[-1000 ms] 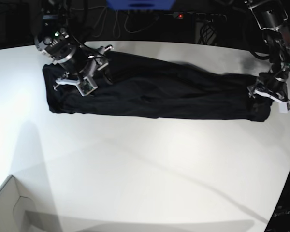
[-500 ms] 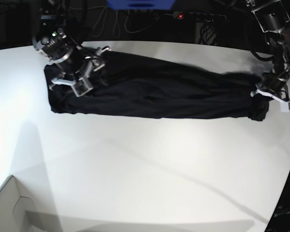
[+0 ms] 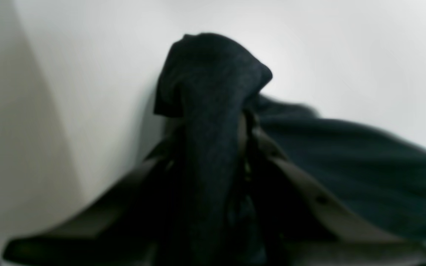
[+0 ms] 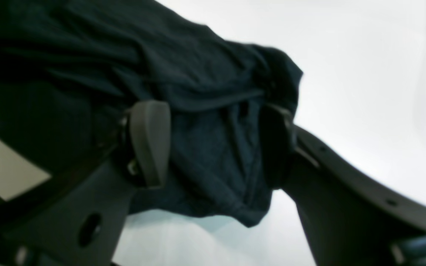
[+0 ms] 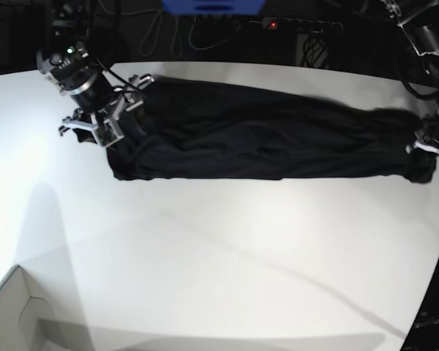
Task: Layout the t-shirt on the table in an organized manner, then fold the t-shirt properly
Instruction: 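Lift the strip end with the left gripper and fold it toward the right gripper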
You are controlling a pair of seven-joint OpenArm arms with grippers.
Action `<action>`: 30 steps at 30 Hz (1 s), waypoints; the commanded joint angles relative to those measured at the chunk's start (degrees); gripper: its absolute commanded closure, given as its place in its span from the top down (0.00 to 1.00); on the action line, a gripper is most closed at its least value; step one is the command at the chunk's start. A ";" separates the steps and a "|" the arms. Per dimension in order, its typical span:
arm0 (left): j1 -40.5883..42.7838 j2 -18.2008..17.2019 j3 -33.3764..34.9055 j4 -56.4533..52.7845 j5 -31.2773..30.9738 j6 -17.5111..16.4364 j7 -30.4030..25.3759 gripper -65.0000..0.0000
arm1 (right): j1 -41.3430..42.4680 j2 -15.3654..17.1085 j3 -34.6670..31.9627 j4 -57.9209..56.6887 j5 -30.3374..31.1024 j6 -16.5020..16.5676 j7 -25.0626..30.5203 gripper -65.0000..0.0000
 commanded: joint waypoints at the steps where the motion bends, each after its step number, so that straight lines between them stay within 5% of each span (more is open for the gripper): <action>1: -0.36 -1.37 -0.51 3.16 -1.35 -0.49 -1.52 0.00 | 0.09 0.08 0.13 1.18 0.93 -0.03 1.25 0.58; 17: 8.52 16.83 0.19 37.27 -0.73 -0.23 11.05 0.00 | 0.09 0.08 0.13 1.18 0.93 -0.03 1.42 0.58; 22: 9.57 18.15 7.05 37.62 -0.73 0.03 10.97 0.00 | 0.09 0.08 -0.05 1.27 0.93 -0.03 1.42 0.58; 30: 9.57 20.35 17.95 37.97 -0.73 8.30 10.88 0.00 | 0.09 0.08 0.13 1.27 0.93 -0.03 1.42 0.58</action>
